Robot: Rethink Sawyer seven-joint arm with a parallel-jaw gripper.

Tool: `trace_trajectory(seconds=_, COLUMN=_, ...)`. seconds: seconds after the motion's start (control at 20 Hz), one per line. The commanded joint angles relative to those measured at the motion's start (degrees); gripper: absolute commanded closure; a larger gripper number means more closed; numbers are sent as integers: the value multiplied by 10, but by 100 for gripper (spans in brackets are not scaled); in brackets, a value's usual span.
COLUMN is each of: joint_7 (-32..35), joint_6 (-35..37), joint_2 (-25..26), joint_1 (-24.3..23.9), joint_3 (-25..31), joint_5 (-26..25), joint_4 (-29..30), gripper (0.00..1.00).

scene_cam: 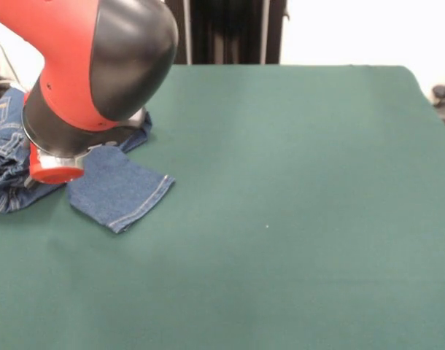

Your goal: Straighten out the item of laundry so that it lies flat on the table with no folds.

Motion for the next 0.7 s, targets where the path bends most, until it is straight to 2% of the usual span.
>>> trace_trajectory(seconds=0.05, joint_7=-14, joint_6=17, joint_2=-20, joint_1=2, joint_3=58, joint_5=-8, joint_4=74, gripper=0)
trace_trajectory(seconds=0.3, joint_7=-4, joint_6=-40, joint_2=2, joint_1=-11, joint_3=67, joint_5=-16, joint_4=82, gripper=0)
trace_trajectory(seconds=0.7, joint_7=-27, joint_6=-78, joint_2=20, joint_1=-31, joint_3=87, joint_5=-20, joint_4=86, gripper=0)
